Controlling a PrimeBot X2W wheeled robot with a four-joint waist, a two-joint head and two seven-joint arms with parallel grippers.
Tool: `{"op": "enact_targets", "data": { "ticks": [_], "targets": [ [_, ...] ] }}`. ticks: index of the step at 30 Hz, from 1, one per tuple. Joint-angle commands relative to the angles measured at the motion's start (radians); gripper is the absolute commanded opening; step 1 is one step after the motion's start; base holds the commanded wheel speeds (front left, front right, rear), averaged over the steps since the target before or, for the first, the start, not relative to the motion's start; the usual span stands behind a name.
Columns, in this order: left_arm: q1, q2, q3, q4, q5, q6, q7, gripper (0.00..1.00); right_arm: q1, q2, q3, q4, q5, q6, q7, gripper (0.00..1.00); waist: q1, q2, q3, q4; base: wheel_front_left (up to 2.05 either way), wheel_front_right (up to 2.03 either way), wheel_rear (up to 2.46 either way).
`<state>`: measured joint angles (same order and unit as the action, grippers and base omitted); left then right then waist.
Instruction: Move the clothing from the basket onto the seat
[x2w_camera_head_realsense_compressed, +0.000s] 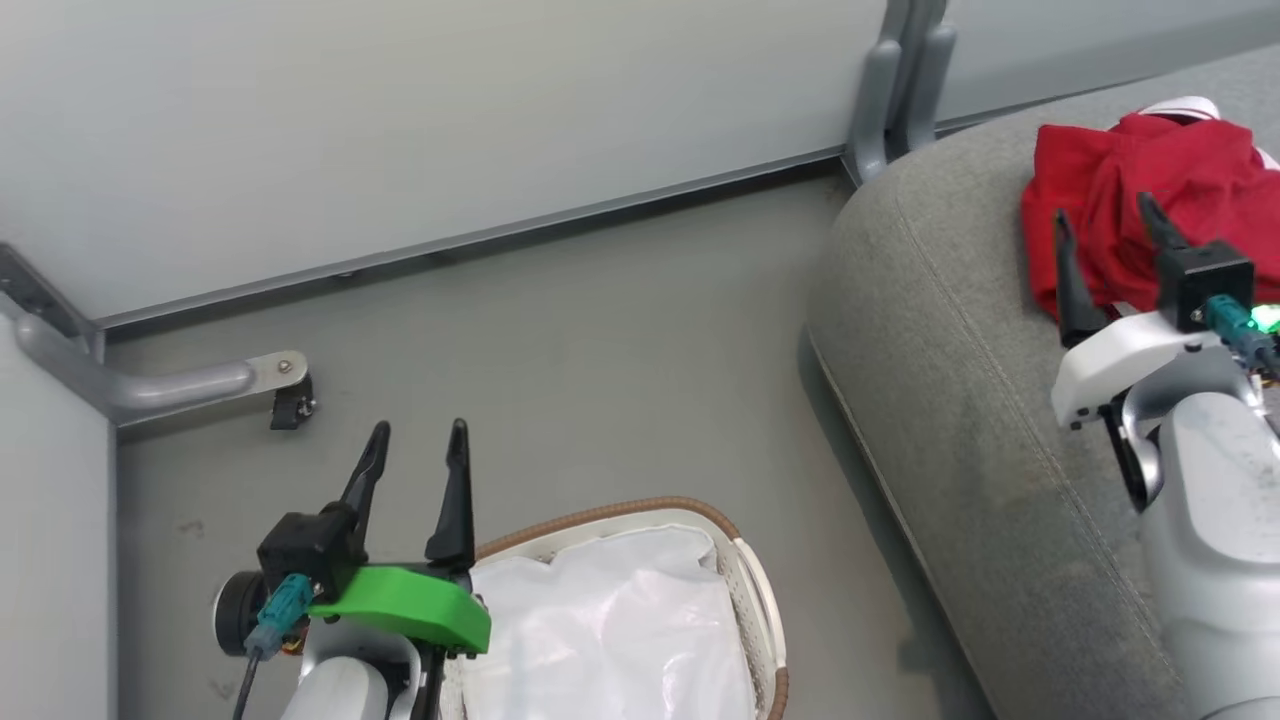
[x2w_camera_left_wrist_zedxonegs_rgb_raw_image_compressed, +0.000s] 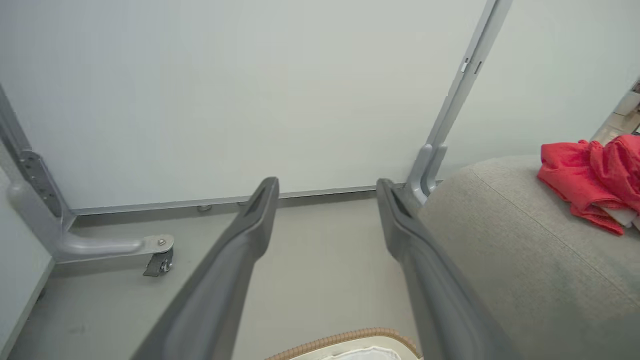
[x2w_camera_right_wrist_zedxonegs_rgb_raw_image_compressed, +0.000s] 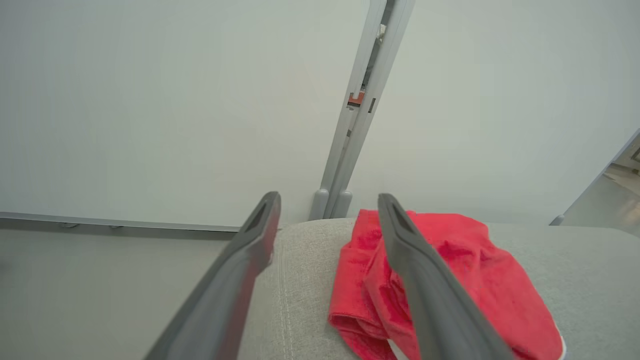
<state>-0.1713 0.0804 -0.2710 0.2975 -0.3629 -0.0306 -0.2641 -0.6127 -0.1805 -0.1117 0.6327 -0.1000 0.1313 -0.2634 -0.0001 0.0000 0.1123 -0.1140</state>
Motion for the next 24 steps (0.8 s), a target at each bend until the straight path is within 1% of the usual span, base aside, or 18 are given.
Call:
{"op": "enact_targets", "data": {
  "ticks": [1,7,11,16,19,24],
  "targets": [
    [0.026,-0.001,0.019,0.005,0.003,0.003,0.000,1.00,0.033,0.012,0.006,-0.006,0.012,-0.001,-0.002,1.00,0.0001,0.0000,-0.055,0.063,0.00,0.00,0.00],
    [0.089,-0.010,0.108,0.010,0.009,-0.005,0.000,1.00,0.126,0.083,0.042,-0.042,0.044,-0.001,-0.002,1.00,0.0001,0.0000,-0.085,0.105,0.00,0.00,0.00],
    [0.132,-0.016,0.151,0.007,0.016,-0.012,0.000,1.00,0.203,0.113,0.051,-0.086,0.069,-0.001,-0.002,1.00,0.0001,0.0000,-0.103,0.121,0.00,0.00,0.00],
    [0.182,-0.021,0.204,-0.008,0.016,-0.014,0.000,1.00,0.301,0.127,0.073,-0.143,0.093,-0.001,-0.002,1.00,0.0001,0.0000,-0.119,0.130,0.00,0.00,0.00],
    [0.209,-0.024,0.229,-0.016,0.018,-0.023,0.000,1.00,0.355,0.128,0.109,-0.177,0.148,-0.001,-0.002,1.00,0.0001,0.0000,-0.127,0.132,0.00,0.00,0.00],
    [0.244,-0.027,0.244,-0.017,0.021,-0.039,0.000,1.00,0.426,0.128,0.146,-0.232,0.190,-0.001,-0.002,1.00,0.0001,0.0000,-0.136,0.131,0.00,0.00,0.00]
  ]
}}
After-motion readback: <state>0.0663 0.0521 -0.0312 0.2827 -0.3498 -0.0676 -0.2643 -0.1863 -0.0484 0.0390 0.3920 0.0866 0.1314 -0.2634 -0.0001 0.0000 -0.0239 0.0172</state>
